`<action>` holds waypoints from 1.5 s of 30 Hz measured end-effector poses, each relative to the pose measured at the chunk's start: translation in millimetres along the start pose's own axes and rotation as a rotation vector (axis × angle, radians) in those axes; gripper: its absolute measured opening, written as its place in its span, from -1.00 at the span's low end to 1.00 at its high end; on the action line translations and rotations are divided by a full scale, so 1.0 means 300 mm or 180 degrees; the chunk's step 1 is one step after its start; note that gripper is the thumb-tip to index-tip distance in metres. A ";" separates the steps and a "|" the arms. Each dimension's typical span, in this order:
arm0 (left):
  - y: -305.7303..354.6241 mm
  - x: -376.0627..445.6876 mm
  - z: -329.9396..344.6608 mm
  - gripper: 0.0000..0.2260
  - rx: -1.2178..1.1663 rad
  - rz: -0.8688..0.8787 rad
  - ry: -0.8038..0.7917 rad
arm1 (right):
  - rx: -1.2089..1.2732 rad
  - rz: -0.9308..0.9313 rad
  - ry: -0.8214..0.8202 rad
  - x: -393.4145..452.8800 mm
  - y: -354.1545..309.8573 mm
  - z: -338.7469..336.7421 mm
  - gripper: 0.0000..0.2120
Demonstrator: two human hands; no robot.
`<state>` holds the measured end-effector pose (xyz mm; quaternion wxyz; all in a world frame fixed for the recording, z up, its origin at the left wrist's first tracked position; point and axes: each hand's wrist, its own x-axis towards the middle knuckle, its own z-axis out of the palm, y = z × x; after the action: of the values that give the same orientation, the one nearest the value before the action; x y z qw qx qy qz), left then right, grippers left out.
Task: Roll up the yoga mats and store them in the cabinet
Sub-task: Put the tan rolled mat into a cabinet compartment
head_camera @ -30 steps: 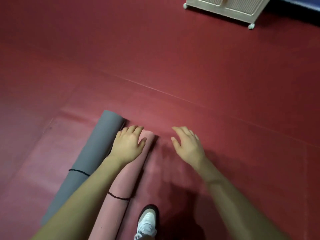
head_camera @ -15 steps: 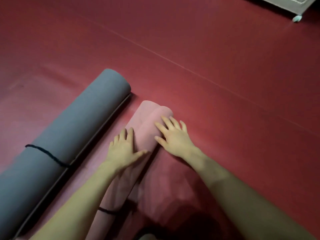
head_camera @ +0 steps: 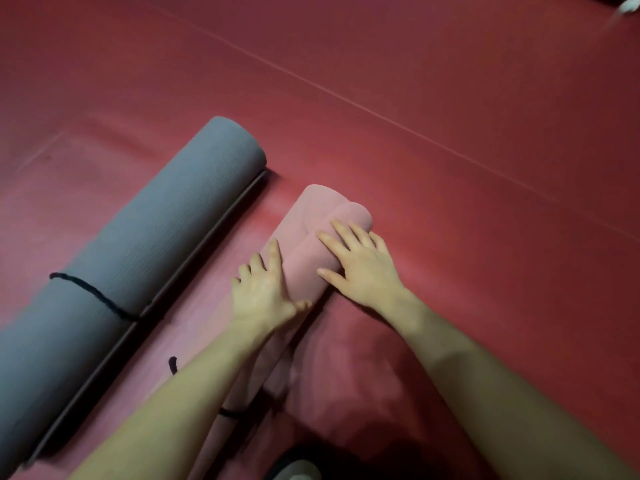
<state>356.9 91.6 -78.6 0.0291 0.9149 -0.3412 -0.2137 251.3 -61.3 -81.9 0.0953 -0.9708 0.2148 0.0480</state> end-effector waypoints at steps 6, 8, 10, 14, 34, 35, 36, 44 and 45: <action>0.221 -0.010 0.001 0.07 0.0401 0.0831 0.0055 | -0.0461 0.0540 0.0368 -0.218 0.184 -0.036 -0.35; 0.322 -0.022 0.004 0.06 0.0657 0.1168 0.0114 | -0.0547 0.0777 0.0427 -0.304 0.253 -0.063 -0.34; 0.427 -0.042 0.014 0.06 0.0879 0.1550 0.0158 | -0.0577 0.1017 0.0475 -0.398 0.326 -0.095 -0.31; 0.622 -0.082 0.048 0.06 0.1200 0.2304 0.0247 | -0.0395 0.1358 0.0588 -0.613 0.464 -0.107 -0.28; 0.773 -0.156 0.200 0.06 0.1656 0.3050 -0.0441 | 0.0137 0.2072 0.0608 -0.916 0.499 0.021 -0.16; 0.745 -0.146 0.185 0.08 0.1649 0.2912 -0.0461 | 0.0185 0.1889 0.0575 -0.886 0.496 0.008 -0.12; 0.717 -0.134 0.172 0.10 0.1637 0.2760 -0.0478 | 0.0238 0.1713 0.0451 -0.853 0.489 -0.008 -0.08; 0.513 -0.033 0.101 0.21 0.1531 0.2226 -0.0739 | -0.0073 0.0991 -0.0851 -0.603 0.417 -0.044 0.24; 0.502 -0.025 0.100 0.23 0.1608 0.2307 -0.0724 | -0.0094 0.1002 -0.0870 -0.596 0.421 -0.039 0.26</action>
<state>247.4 -16.2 -72.9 -0.1597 0.6857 -0.6818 -0.1989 36.7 -103.1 -67.3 0.1007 -0.9110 0.3483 0.1967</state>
